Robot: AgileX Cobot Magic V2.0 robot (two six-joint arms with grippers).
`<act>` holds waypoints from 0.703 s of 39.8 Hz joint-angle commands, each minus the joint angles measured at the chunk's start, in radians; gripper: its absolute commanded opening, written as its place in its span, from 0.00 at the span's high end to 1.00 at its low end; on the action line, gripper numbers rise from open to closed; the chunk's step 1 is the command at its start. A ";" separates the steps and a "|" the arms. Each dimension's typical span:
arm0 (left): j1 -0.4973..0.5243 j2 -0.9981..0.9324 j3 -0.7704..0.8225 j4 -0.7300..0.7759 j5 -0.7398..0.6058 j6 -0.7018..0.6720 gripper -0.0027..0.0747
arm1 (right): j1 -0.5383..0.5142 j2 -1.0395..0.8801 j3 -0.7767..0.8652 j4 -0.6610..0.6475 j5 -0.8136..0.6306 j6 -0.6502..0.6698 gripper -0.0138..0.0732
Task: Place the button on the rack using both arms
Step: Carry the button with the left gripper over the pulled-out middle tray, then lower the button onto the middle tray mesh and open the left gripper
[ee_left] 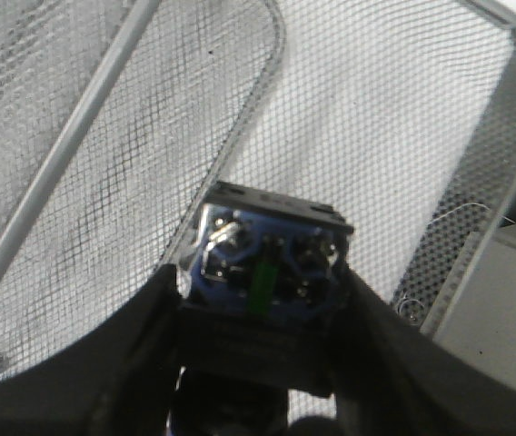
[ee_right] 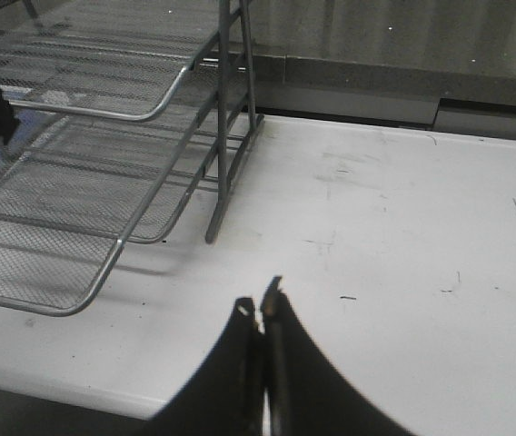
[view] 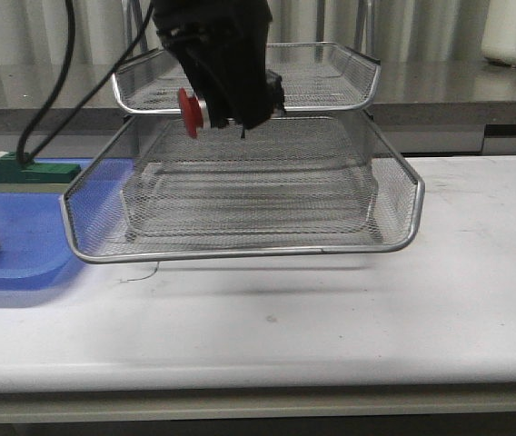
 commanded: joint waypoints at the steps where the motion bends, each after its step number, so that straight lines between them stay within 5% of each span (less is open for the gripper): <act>1: -0.006 -0.015 -0.023 -0.017 -0.069 0.001 0.70 | 0.003 0.007 -0.025 -0.002 -0.081 -0.002 0.91; 7: -0.006 0.026 -0.023 -0.017 -0.069 0.001 0.65 | 0.003 0.007 -0.025 -0.002 -0.081 -0.002 0.91; 19: -0.006 0.041 -0.023 0.023 -0.067 -0.010 0.30 | 0.003 0.007 -0.025 -0.002 -0.081 -0.002 0.91; 28: -0.006 0.034 -0.075 0.023 0.097 -0.010 0.27 | 0.003 0.007 -0.025 -0.002 -0.081 -0.002 0.91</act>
